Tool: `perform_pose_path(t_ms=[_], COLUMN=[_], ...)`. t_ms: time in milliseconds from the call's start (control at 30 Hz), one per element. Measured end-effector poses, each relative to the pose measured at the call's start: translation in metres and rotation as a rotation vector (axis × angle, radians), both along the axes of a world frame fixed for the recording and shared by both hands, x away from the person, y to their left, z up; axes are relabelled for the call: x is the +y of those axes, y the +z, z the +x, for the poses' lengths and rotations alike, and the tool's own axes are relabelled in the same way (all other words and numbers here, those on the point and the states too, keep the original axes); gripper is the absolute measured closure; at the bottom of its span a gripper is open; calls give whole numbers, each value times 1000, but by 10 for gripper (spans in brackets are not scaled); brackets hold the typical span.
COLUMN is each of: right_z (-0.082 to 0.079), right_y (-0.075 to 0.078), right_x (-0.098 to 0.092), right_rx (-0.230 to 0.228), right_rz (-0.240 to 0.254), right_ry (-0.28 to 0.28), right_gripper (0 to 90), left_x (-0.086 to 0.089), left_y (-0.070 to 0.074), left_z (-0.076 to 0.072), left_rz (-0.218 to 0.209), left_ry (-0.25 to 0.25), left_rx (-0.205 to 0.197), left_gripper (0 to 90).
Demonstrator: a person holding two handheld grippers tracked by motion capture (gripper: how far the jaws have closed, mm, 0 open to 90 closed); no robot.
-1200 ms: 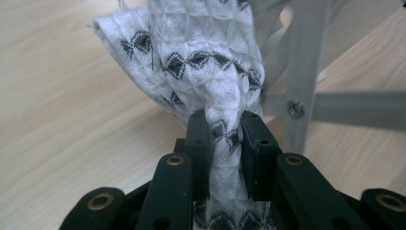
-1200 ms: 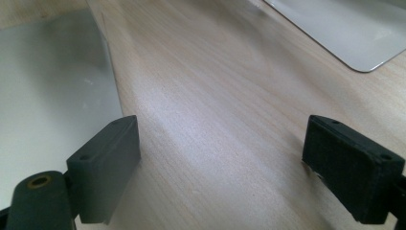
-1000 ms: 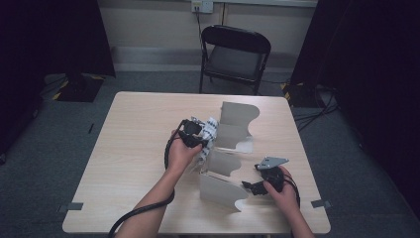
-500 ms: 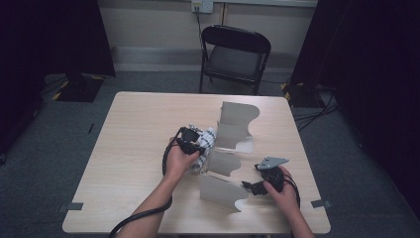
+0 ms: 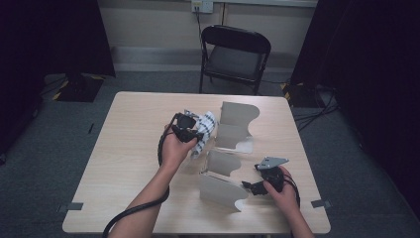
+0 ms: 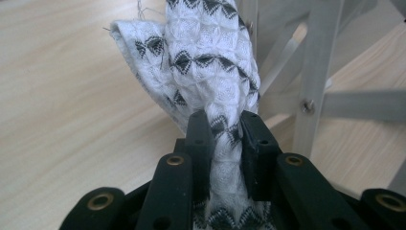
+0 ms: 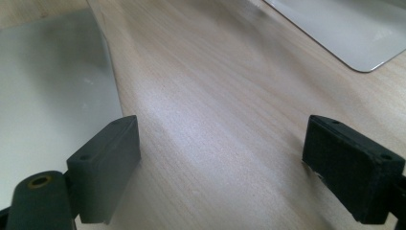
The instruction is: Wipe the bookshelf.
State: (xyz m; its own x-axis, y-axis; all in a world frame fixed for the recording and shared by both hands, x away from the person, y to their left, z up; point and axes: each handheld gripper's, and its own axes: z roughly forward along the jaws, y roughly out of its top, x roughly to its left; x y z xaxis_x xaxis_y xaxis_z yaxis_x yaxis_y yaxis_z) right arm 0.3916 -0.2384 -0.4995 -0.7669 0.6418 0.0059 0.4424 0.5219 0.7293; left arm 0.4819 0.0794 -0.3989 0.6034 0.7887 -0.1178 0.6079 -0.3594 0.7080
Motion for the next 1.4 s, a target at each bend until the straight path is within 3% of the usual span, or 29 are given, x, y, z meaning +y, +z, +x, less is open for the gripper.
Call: perform_pose_path(t_ms=[233, 367, 433, 667, 1033, 1400], right_z=[0, 0, 0, 0, 0, 0], right_y=[0, 0, 0, 0, 0, 0], right_x=[0, 0, 0, 0, 0, 0], right_rx=[0, 0, 0, 0, 0, -1], right_rz=[0, -1, -1, -1, -1, -1], right_ry=[0, 1, 1, 1, 1, 1], right_gripper=[121, 121, 120, 121, 121, 121], left_x=[-8, -16, -19, -30, -30, -29], left_y=[26, 34, 35, 26, 12, -19], left_z=[7, 10, 11, 13, 16, 13], left_rz=[9, 0, 16, 21, 40, 45], left_ry=[-9, -9, -22, -32, -35, -39], left_rx=[-61, -85, -88, -74, -42, 13], left_gripper=[756, 756, 756, 756, 756, 760])
